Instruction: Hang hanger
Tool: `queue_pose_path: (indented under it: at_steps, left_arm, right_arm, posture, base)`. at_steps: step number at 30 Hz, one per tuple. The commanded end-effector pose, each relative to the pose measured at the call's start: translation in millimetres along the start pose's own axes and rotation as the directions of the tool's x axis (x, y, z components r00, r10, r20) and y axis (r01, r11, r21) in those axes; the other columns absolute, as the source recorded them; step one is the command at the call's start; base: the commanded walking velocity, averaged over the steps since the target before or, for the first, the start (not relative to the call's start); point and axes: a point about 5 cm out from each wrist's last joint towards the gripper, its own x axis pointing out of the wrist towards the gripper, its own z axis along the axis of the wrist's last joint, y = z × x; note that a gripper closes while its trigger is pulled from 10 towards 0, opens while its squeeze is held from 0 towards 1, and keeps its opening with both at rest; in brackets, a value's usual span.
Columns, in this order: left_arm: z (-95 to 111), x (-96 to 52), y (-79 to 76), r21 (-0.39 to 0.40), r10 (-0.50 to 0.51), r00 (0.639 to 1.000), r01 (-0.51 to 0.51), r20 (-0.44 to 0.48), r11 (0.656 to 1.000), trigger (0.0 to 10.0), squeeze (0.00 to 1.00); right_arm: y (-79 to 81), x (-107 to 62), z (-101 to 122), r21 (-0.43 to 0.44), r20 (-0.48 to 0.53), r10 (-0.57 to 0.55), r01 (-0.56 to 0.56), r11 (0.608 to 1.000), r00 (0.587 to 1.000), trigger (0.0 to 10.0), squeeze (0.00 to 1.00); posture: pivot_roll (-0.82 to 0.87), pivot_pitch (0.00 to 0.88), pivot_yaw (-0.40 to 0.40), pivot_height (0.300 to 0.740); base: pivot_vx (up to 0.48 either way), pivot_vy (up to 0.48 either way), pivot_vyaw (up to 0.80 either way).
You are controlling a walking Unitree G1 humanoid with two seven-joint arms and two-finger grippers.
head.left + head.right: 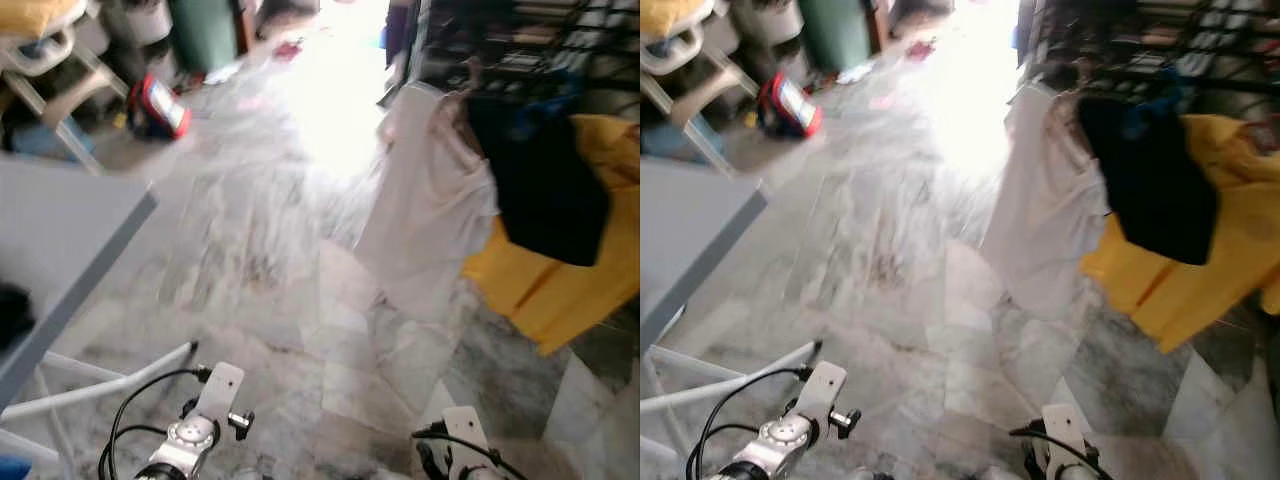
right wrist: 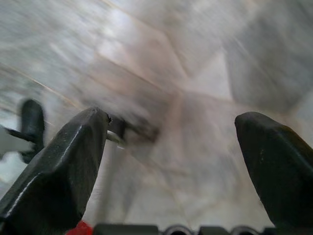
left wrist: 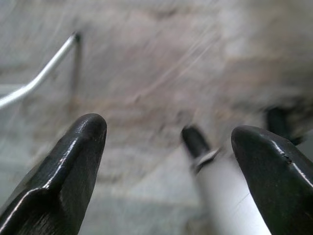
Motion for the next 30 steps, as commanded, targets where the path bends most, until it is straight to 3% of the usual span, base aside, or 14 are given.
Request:
queue_pose_path:
  at_steps: [1, 12, 30]
  left_arm:
    - [-0.7, 0.3, -1.6, 0.000, 0.006, 1.000, -0.006, -0.009, 1.000, 10.0, 0.00]
    - [-3.4, 0.0, 0.8, -0.009, 0.061, 0.998, -0.061, -0.028, 0.998, 10.0, 0.00]
    - [-4.5, 0.3, -2.6, -0.110, 0.046, 0.998, -0.049, -0.031, 0.993, 10.0, 0.00]
  right_arm:
    - [2.4, -1.5, -5.8, 0.001, -0.013, 0.015, -0.015, 1.000, 1.000, 10.0, 0.00]
    - [3.0, -1.4, -5.1, -0.012, -0.010, 0.032, -0.032, 0.999, 0.999, 10.0, 0.00]
    - [5.1, -0.6, -5.6, 0.029, -0.032, 0.040, -0.039, 0.999, 0.999, 10.0, 0.00]
  posture:
    - [-0.17, 0.113, 0.039, 0.740]
    - [-0.17, 0.108, 0.035, 0.740]
    - [-0.15, 0.103, 0.025, 0.740]
  base:
    - [0.000, 0.000, 0.58]
    - [0.000, 0.000, 0.08]
    - [0.000, 0.000, 0.00]
